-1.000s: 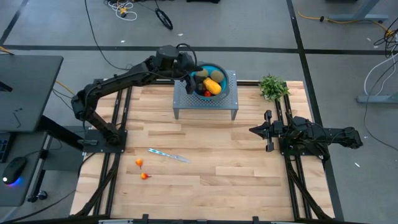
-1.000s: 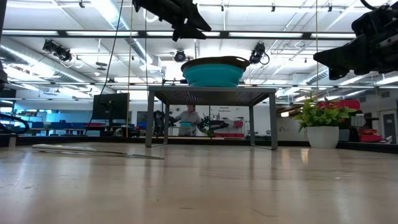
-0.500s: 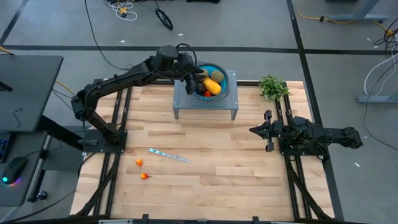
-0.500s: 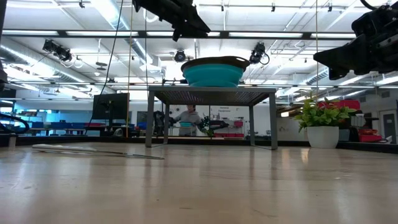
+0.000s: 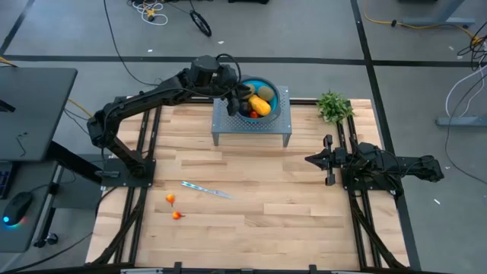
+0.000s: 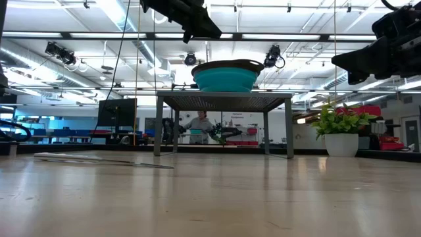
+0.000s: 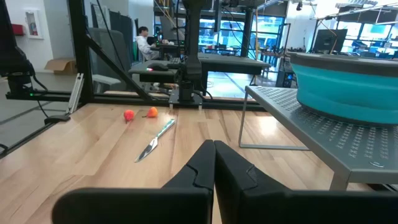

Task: Pick & Place Fruit
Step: Put the peach into the blue bin

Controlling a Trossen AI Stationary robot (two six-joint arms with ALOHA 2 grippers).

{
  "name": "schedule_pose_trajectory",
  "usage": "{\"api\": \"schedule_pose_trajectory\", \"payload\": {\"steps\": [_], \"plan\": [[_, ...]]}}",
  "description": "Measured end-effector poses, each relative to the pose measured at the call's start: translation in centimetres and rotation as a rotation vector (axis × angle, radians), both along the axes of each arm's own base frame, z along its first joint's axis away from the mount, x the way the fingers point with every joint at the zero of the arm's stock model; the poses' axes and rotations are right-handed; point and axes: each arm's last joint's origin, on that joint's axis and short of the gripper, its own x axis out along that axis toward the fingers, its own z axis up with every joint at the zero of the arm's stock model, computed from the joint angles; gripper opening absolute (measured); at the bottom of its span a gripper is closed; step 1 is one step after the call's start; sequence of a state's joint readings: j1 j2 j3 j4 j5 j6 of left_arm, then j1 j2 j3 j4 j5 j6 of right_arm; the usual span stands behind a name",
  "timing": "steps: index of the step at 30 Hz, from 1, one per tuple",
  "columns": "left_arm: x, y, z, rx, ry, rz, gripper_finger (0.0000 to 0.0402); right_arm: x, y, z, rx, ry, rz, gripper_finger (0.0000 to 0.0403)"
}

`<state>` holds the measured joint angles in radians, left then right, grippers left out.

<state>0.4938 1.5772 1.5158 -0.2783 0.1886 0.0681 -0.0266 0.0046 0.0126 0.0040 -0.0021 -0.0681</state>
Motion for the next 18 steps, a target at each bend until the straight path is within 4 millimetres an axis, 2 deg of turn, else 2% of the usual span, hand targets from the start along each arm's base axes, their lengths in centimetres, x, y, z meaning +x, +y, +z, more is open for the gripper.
{"api": "schedule_pose_trajectory", "payload": {"steps": [18], "plan": [[0.01,0.02,-0.01,0.021,0.006,-0.004,0.0021,0.0,0.0,0.0,0.0,0.0,0.0,0.0007]]}}
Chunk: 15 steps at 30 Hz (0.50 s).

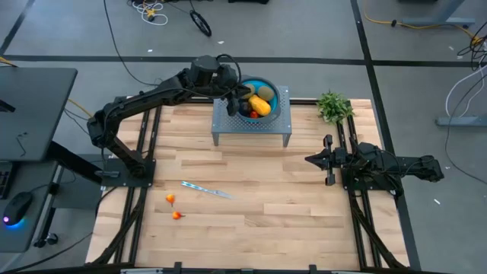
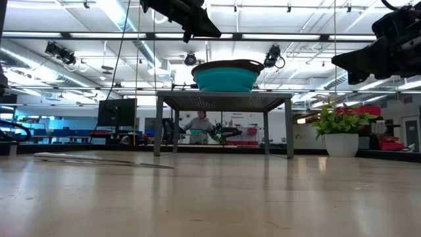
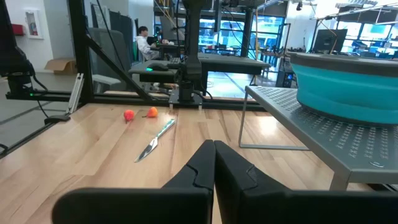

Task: Pick & Place Fruit
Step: Put the peach into the blue bin

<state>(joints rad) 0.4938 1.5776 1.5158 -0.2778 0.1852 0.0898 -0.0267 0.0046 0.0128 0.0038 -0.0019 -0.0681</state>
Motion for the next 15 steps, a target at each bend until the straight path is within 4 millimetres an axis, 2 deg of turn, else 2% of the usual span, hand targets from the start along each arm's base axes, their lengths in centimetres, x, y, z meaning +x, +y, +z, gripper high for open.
{"api": "schedule_pose_trajectory", "payload": {"steps": [15], "plan": [[0.0,0.01,0.0,-0.002,-0.001,0.001,0.0012,0.0,0.0,-0.01,0.0,0.0,0.0,0.0007]]}}
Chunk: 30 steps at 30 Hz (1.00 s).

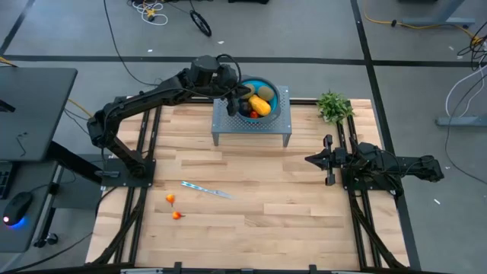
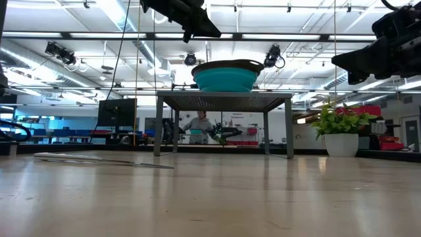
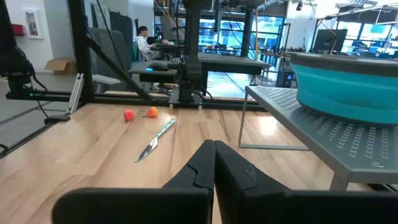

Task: Pick & Place Fruit
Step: Put the peach into the blue bin

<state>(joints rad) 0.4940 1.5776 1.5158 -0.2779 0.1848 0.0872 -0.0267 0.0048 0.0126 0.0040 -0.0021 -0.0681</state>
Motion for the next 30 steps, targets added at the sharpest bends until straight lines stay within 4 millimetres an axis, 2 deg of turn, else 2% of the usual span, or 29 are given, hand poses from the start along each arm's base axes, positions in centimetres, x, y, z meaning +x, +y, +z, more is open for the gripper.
{"api": "schedule_pose_trajectory", "payload": {"steps": [7,20,30], "plan": [[0.2,-0.4,0.0,-0.013,-0.004,-0.025,0.0006,0.0,0.0,0.0,0.0,0.0,0.0,0.0007],[1.0,-3.8,0.8,0.0,-0.022,-0.121,0.0004,0.0,0.0,0.0,0.0,0.0,0.0,0.0007],[0.3,-4.3,1.3,-0.005,-0.012,-0.127,0.0002,0.0,0.0,0.0,0.0,0.0,0.0,0.0007]]}}
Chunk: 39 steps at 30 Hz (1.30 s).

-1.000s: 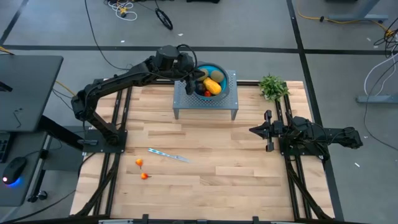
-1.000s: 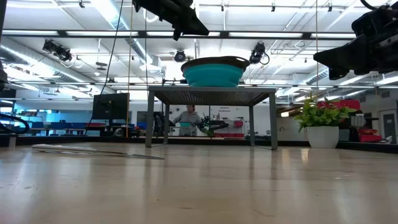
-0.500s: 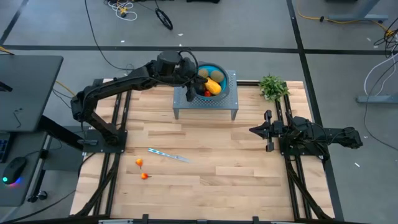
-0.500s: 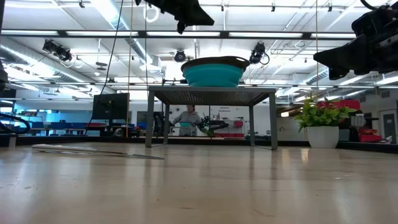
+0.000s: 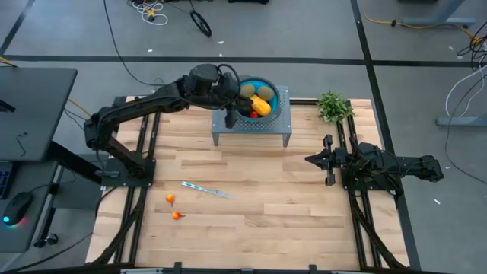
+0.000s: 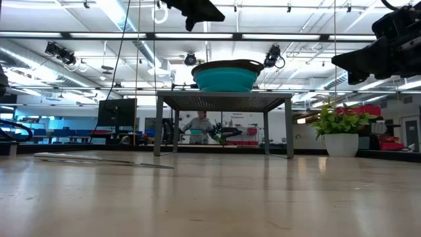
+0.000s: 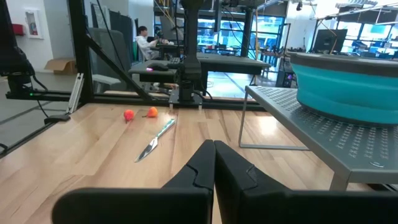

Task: Pick & Place Fruit
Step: Put the peach into the blue bin

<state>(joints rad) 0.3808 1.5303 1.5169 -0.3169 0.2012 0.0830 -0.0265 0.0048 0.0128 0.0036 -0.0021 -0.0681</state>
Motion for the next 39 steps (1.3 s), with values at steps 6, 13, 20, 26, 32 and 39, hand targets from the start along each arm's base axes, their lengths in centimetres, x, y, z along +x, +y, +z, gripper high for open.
{"api": "schedule_pose_trajectory", "payload": {"steps": [6,13,20,26,32,39], "plan": [[-1.2,-0.9,-0.2,-0.013,0.049,-0.016,0.0001,0.0,0.0,0.0,0.0,0.0,0.0,0.0007],[-3.8,-2.5,-2.1,-0.04,0.057,-0.02,0.0001,0.0,0.0,0.0,0.0,0.0,0.0,0.0007],[-6.8,-3.7,-3.7,-0.064,0.063,-0.014,0.0001,0.0,0.0,0.0,0.0,0.0,0.0,0.0007],[-8.6,-4.3,-4.6,-0.064,0.063,-0.016,0.0001,0.0,0.0,0.0,0.0,0.0,0.0,0.0007],[-9.2,-4.9,-5.1,-0.055,0.069,-0.04,0.0001,0.0,0.0,0.0,0.0,0.0,0.0,0.0007],[-9.2,-6.6,-4.7,-0.003,0.064,-0.143,0.0001,0.0,0.0,0.0,0.0,0.0,0.0,0.0007]]}}
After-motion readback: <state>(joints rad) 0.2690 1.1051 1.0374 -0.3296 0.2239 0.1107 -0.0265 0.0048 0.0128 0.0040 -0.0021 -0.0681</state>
